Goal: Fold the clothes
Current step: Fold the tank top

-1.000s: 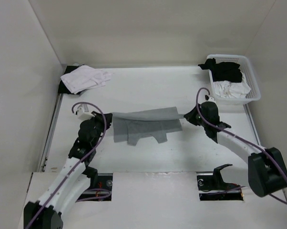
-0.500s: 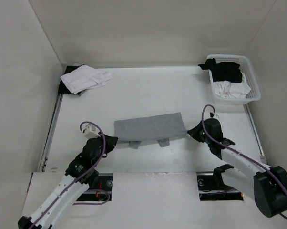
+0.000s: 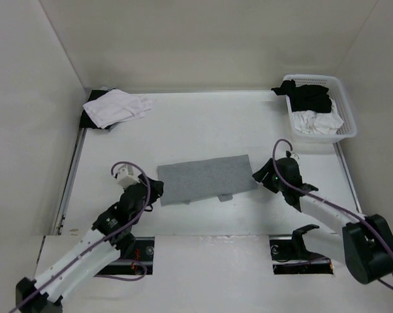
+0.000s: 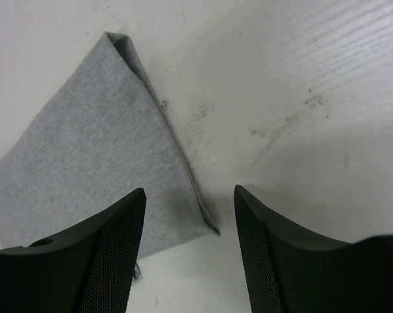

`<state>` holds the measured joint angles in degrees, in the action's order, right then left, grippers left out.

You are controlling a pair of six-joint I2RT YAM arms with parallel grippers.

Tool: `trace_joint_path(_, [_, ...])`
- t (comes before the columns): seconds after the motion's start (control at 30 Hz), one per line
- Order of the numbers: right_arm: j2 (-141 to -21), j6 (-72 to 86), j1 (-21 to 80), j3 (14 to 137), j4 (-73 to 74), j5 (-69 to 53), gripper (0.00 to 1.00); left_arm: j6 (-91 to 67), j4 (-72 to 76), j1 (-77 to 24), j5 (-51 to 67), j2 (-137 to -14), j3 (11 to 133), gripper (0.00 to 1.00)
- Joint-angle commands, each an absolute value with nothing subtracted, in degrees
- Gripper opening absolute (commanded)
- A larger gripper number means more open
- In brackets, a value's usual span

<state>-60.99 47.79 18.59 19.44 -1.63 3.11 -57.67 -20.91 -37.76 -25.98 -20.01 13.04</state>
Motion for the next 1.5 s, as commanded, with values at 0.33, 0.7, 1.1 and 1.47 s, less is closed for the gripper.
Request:
trace_joint_path(0.33, [-78.8, 51.4, 22.1, 24.0, -15.9, -3.7, 0.50, -52.6, 21.7, -48.8, -22.9, -68.9, 23.6, 0.42])
trace_joint_path(0.7, [-78.7, 57.0, 24.7, 19.0, -24.4, -2.8, 0.14, -46.3, 19.8, -33.9, -18.0, -63.5, 20.5, 0.39])
trace_joint_path(1.1, [-55.2, 44.4, 31.6, 26.8, -2.4, 11.3, 0.03, -45.5, 17.9, -35.6, -18.3, -58.8, 22.8, 0.38])
trace_joint_path(1.47, [-85.5, 40.9, 57.8, 60.5, 6.5, 17.6, 0.05, -43.8, 5.1, -26.7, -16.9, -39.7, 26.2, 0.40])
